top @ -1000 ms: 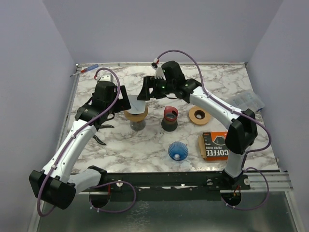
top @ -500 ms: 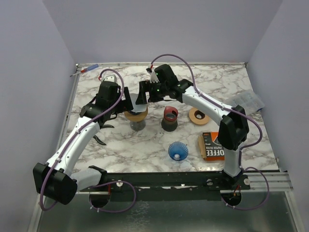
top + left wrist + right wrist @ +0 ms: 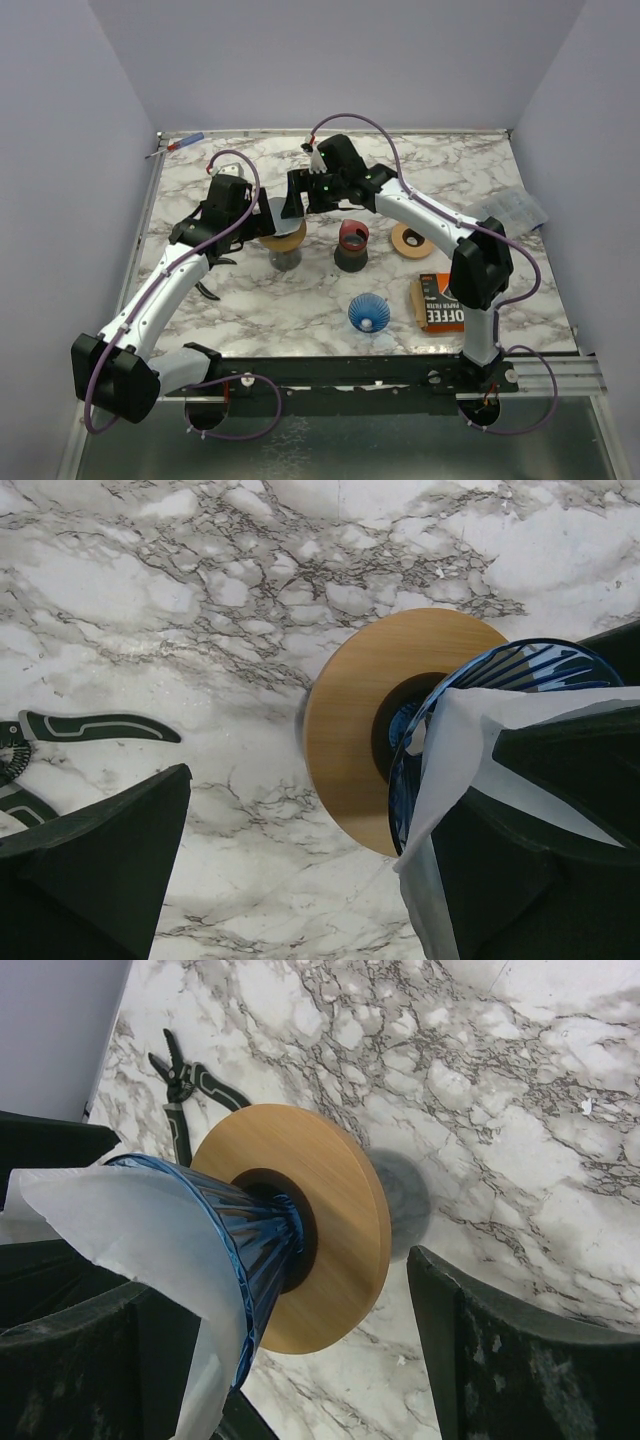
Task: Place the coffee filter in the dripper
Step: Place the coffee filter in the coffee dripper.
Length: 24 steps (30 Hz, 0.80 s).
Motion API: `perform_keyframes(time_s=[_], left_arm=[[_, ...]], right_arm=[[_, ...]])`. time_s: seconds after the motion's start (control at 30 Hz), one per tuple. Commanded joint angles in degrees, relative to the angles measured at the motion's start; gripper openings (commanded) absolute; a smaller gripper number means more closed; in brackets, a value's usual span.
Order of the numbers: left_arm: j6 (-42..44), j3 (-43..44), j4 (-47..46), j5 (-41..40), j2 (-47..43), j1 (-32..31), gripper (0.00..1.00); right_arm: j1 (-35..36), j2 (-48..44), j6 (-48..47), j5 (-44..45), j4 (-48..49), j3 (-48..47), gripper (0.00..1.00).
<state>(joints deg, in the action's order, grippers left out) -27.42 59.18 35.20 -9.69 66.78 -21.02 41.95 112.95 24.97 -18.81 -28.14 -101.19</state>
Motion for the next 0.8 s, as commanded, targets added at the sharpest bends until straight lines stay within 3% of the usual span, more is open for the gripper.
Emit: perform_keyframes(time_s=[0.0, 0.77], left_arm=[[-0.7, -0.6, -0.8, -1.9, 0.2, -0.1, 0.99], [-0.6, 2.1, -0.9, -1.2, -1.9, -0.1, 0.99]], right_arm=[[0.4, 1.6, -0.8, 0.8, -1.2, -1.1, 0.83], [0.8, 5.5, -1.2, 1.5, -2.6, -2.8, 0.82]])
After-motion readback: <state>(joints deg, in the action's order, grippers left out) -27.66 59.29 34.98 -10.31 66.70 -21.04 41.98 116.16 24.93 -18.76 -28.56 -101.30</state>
